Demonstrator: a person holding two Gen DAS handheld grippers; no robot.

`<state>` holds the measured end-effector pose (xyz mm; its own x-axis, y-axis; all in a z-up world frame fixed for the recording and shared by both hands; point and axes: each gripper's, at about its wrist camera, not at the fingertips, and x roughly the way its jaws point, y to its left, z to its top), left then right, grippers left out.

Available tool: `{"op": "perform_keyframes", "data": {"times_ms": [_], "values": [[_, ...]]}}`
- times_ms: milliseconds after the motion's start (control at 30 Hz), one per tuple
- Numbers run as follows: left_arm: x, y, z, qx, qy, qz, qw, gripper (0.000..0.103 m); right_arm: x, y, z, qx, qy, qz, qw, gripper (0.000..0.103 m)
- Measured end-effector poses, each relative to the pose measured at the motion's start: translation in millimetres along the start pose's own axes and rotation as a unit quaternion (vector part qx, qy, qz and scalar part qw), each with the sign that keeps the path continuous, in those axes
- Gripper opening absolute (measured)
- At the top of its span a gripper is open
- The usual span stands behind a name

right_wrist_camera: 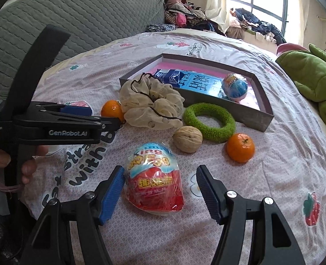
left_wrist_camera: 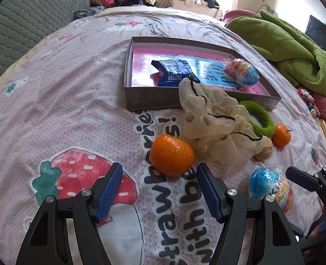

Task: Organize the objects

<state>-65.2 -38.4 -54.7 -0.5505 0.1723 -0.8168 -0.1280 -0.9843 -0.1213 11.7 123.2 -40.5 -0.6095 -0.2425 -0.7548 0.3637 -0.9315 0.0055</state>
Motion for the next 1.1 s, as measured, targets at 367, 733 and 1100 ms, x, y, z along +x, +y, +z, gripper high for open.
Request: {"op": "perform_keyframes", "data": {"times_ms": [367,733,1100], "values": [[6.8,-1.4,5.7,0.007,-0.005,0.002,1.0000,0.071,11.7,5.3,-3.2,-0.006,0.003,0.012,1.000,0.066],[13.6,-6.8,5.2,0.022,-0.009,0.002,0.9997,0.071,16.2,0.5,-4.6,0.004,0.013,0.029,0.999,0.056],[13.0,-4.9,3.9,0.017,-0.010,-0.011,0.9997,0.054,9.0,0.0,-4.4,0.004,0.002,0.037,0.999,0.055]]}}
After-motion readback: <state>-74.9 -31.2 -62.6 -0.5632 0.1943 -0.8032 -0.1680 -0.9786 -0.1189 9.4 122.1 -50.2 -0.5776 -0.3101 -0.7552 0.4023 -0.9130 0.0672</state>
